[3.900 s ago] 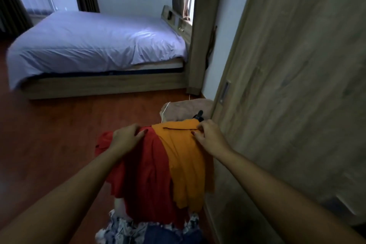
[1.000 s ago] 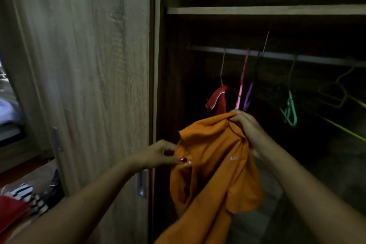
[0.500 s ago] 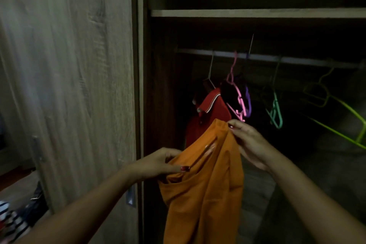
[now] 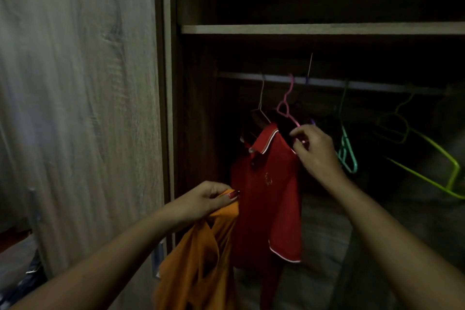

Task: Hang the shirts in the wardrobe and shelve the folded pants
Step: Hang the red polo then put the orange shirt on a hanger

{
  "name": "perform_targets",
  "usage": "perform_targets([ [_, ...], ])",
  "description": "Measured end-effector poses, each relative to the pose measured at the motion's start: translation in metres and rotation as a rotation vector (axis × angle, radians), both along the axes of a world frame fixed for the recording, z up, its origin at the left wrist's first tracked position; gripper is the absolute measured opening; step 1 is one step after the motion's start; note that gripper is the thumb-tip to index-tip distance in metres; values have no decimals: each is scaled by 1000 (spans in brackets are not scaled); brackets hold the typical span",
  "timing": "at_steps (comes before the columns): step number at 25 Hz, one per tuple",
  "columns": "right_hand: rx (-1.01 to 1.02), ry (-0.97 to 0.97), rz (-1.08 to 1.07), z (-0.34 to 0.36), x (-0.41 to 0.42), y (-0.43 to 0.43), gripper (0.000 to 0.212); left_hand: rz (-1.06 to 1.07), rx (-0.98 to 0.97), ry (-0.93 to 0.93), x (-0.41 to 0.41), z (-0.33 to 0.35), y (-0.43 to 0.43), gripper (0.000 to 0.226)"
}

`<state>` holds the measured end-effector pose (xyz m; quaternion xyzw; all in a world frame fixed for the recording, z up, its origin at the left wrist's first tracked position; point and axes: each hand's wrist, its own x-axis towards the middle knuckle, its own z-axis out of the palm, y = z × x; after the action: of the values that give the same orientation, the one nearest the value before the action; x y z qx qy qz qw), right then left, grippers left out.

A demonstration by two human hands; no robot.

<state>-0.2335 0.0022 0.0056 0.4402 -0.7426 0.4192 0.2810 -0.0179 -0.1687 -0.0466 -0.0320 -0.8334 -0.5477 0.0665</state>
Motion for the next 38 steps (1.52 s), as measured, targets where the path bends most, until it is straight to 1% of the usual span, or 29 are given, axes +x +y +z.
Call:
perform_targets([
  [2,64,79,-208,6,-18,-17,35,7,-1,25,-1,9,1,27],
  [4,117,94,-373,9,-31,-30,45,7,-12,38,3,18,-3,27],
  [5,134,68,-444,11,-37,-35,48,13,-24,46,5,21,-5,26],
  [7,188,-47,-558,19,-46,-38,50,39,-48,58,7,27,-11,27],
  [9,246,-159,-592,23,-53,-38,47,66,-52,68,10,31,-16,30],
  [11,249,-249,-547,23,-61,-41,38,82,-52,86,13,32,-19,32],
  [14,191,-418,-349,22,-67,-52,32,109,-47,104,14,33,-19,34],
  [16,76,-499,-182,20,-67,-61,30,143,-49,117,13,33,-18,33],
  [18,-94,-550,-43,18,-60,-67,32,189,-57,131,11,34,-19,34],
  [19,-177,-526,-7,14,-55,-65,33,206,-63,133,10,34,-19,36],
  [22,-335,-274,-10,-16,-41,-51,35,248,-90,150,4,36,-19,35],
  [24,-382,-294,36,-52,-30,-43,34,267,-93,161,0,38,-18,35],
  [25,-365,-331,28,-69,-28,-40,36,272,-91,170,-2,38,-17,35],
  [27,-270,-397,-27,-87,-31,-37,39,283,-100,165,-7,39,-15,35],
  [29,-236,-379,-118,-85,-32,-32,23,285,-105,152,-11,40,-15,31],
  [30,-267,-358,-125,-82,-28,-27,15,284,-100,149,-13,41,-14,29],
  [31,-316,-334,-102,-83,-21,-20,14,286,-87,143,-15,40,-13,29],
  [33,-411,-341,-4,-88,0,-4,21,301,-56,135,-19,40,-13,31],
  [35,-532,-427,141,-88,28,9,25,306,-27,126,-24,39,-13,33],
  [38,-695,-520,386,-57,69,15,29,296,43,92,-29,38,-10,33],
])
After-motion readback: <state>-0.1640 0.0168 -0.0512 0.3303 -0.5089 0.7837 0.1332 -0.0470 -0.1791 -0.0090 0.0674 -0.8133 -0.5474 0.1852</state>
